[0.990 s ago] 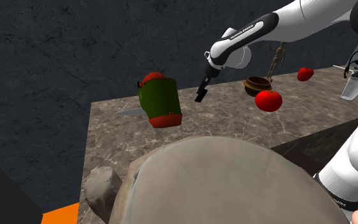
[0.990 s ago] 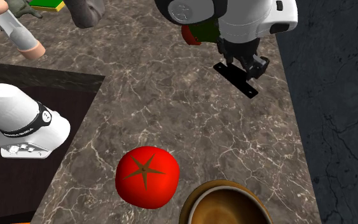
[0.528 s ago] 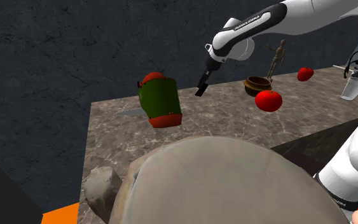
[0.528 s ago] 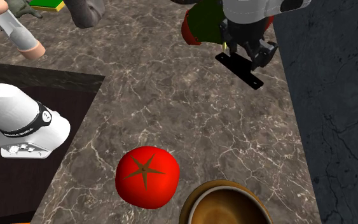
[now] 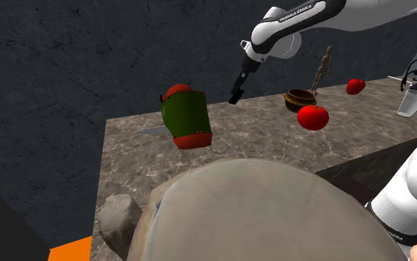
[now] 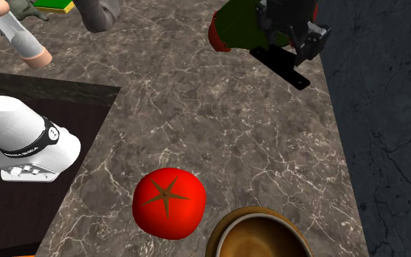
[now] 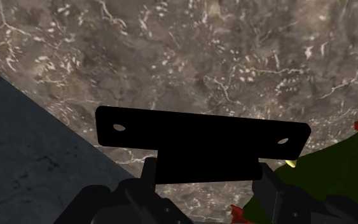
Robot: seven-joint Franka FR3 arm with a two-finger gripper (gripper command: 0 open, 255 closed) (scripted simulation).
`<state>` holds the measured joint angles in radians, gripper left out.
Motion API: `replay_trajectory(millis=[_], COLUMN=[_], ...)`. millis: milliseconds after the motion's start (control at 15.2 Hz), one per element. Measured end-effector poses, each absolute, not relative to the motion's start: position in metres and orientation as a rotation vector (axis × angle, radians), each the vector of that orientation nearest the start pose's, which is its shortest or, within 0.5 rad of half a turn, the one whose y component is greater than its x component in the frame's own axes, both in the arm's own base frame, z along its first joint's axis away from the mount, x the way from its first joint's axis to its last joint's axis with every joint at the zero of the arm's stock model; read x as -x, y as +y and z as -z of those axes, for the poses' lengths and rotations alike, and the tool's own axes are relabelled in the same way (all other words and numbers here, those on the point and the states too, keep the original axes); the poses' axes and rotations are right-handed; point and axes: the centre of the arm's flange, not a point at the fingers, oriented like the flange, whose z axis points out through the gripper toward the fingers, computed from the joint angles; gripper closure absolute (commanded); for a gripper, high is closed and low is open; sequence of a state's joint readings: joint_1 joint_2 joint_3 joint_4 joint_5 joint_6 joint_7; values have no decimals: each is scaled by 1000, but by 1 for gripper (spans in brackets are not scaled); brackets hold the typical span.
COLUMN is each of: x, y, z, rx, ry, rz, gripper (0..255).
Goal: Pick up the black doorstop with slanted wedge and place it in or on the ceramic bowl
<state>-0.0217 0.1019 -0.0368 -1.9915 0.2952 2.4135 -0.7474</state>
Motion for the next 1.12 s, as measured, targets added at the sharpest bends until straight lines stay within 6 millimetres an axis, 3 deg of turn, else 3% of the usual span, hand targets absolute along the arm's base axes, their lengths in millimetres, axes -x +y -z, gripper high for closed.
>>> replay_trajectory(millis=[660,1122], x=[-605,-573], y=[-32,-102], z=[-499,-509], rx=[2910,2911], ry=[-744,-741], rz=[579,577], gripper=[255,255])
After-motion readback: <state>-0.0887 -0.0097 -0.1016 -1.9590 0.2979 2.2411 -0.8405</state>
